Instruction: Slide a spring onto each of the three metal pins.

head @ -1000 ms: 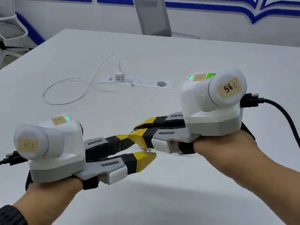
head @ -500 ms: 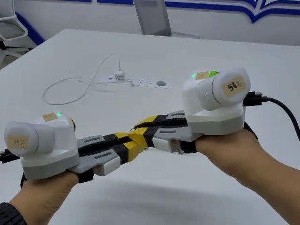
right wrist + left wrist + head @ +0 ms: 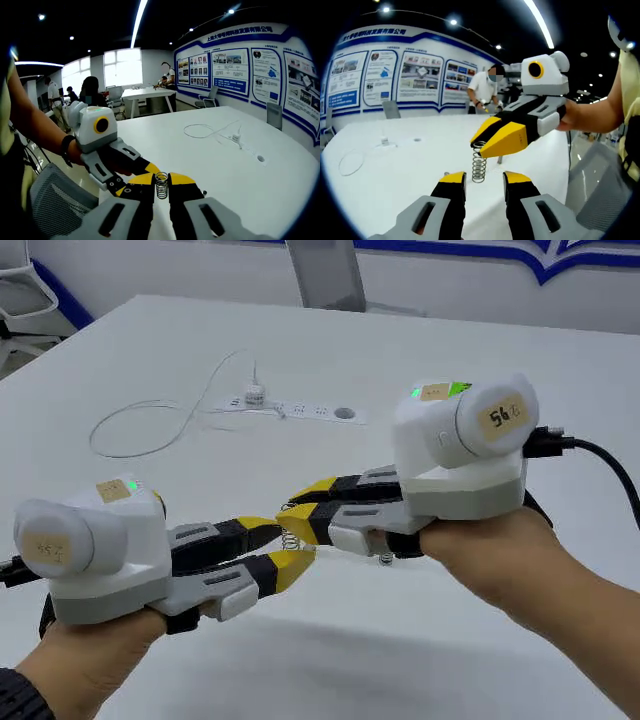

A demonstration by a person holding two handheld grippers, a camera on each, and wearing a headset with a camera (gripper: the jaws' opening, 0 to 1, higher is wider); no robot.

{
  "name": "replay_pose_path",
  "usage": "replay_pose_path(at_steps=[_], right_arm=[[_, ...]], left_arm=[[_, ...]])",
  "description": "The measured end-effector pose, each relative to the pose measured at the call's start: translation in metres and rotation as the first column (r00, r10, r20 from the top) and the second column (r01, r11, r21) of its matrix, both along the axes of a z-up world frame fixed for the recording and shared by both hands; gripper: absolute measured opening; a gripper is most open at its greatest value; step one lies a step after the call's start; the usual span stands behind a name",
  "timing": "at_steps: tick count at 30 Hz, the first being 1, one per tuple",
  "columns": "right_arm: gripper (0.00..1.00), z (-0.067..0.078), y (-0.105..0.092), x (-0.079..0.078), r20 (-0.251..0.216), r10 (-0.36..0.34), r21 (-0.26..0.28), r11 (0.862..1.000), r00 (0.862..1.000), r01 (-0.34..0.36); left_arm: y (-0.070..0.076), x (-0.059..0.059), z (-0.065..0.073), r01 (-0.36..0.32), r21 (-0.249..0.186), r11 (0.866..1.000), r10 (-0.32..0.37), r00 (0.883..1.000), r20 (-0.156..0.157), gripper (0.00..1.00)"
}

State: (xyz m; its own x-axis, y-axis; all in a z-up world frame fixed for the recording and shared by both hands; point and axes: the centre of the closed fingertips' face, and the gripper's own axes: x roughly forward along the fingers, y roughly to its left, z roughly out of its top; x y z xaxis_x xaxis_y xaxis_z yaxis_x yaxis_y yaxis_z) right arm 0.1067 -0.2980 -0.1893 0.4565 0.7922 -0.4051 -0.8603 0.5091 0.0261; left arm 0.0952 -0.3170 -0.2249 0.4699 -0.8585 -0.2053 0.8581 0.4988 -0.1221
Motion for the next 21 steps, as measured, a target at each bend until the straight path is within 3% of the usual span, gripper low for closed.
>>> replay_pose_path(at_steps=[5,9,21], right_arm=[[0.12,0.004,-0.007,0.012,0.015,-0.024,-0.003,1.000,1.000,0.024],[0.12,0.005,-0.015,0.027,0.024,-0.056,0.002,0.998,0.998,0.056],[0.12,-0.015,-0.022,0.062,0.022,-0.139,-0.006,0.990,0.990,0.139]], left_arm=[[0.009,-0.002,-0.010,-0.007,0.039,0.999,0.007,1.000,0.007,0.42],[0.017,-0.003,-0.015,-0.024,0.047,0.999,0.024,1.000,-0.001,0.50],[0.029,-0.006,-0.021,-0.059,0.046,0.997,0.060,0.998,-0.017,0.68]])
